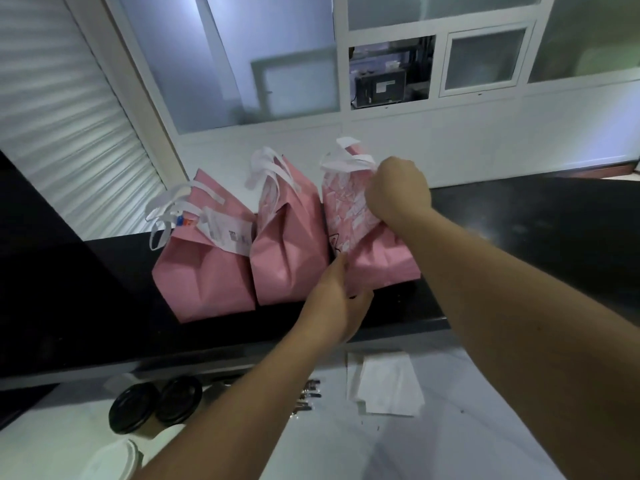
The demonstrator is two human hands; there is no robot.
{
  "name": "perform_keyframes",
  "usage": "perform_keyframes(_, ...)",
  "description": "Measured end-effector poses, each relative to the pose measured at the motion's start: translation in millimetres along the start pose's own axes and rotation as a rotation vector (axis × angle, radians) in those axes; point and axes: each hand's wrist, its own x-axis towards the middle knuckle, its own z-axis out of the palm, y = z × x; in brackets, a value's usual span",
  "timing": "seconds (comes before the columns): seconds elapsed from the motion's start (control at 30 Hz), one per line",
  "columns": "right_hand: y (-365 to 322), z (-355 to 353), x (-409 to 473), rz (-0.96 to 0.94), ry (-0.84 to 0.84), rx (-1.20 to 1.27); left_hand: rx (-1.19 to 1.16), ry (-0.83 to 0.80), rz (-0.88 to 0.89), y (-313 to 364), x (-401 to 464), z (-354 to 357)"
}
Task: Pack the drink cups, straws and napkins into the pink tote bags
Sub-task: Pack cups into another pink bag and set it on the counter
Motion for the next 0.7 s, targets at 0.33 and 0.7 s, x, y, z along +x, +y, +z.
perform_keyframes(0.33,15.2,-9.4,9.0,0.072,-0.157,0.027,0.033,0.026,0.004,8.5,-4.0,3.5)
perform_keyframes(0.7,32.8,-51.7,-104.2,-0.198,-0.124,-0.045,0.096,-0.024,-0.085,20.6,-64.4,-4.9)
